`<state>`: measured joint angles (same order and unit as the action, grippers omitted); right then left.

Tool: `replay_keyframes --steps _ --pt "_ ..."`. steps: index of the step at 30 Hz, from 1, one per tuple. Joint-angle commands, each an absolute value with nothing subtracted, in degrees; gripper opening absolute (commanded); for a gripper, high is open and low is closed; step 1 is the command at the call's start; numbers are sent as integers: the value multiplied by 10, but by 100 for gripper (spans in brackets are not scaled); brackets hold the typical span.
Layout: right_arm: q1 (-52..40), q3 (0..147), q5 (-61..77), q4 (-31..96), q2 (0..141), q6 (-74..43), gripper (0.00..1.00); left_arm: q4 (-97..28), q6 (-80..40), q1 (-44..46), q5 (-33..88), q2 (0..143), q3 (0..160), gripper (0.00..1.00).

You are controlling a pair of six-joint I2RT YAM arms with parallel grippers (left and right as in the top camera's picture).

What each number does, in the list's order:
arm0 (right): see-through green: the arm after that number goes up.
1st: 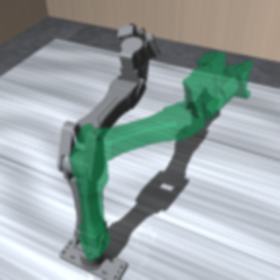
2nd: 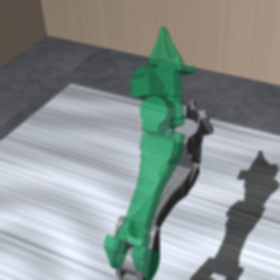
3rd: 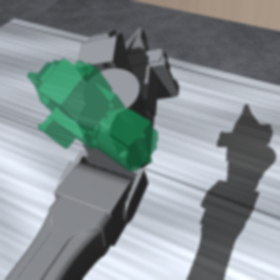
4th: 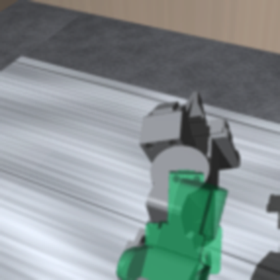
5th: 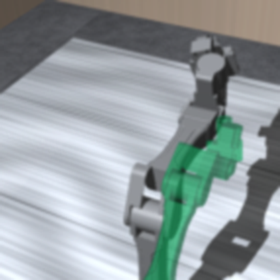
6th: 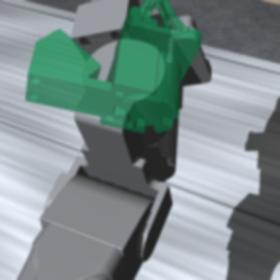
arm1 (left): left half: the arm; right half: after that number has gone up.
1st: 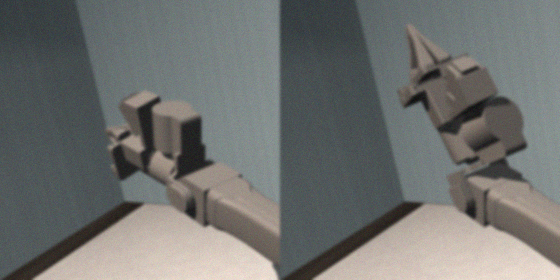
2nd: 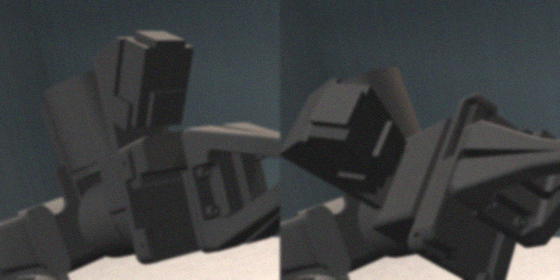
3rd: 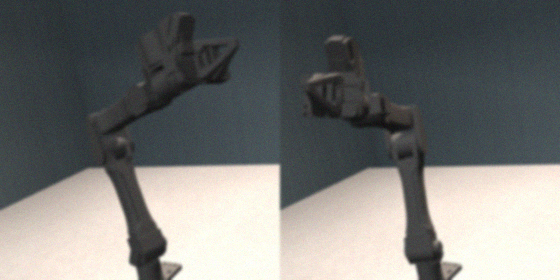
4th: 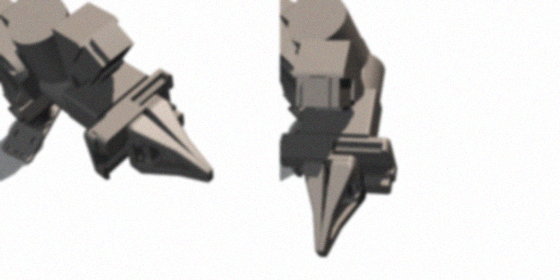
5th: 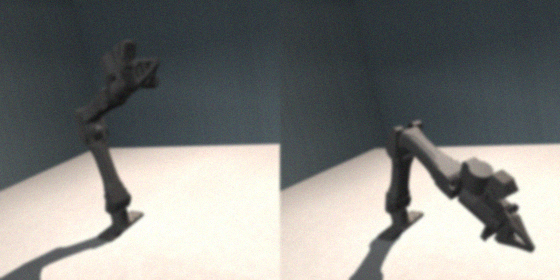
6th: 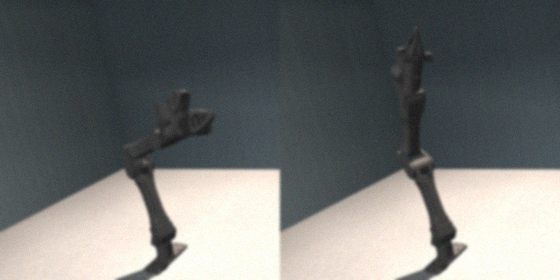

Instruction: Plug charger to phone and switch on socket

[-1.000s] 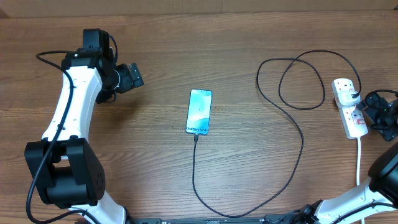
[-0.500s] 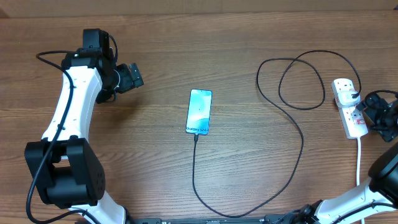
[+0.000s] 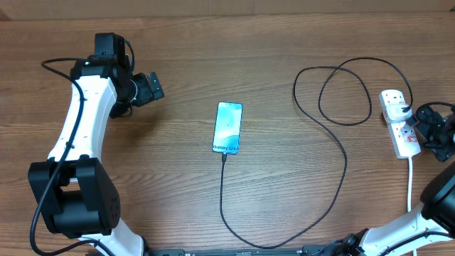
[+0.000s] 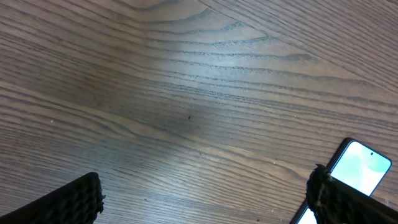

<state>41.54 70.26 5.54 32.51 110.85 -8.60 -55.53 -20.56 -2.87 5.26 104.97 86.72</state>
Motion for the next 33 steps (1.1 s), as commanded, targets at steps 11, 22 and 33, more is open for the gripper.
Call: replay_keyframes --steps 11,22,33 --pt "382 685 68 358 1113 -74 100 -555 -193 -26 44 1049 872 100" --pt "382 687 68 376 1112 -74 93 -555 -193 -26 44 1049 872 100" --pt "406 759 46 417 1062 -72 84 -555 -193 -26 44 1049 872 100"
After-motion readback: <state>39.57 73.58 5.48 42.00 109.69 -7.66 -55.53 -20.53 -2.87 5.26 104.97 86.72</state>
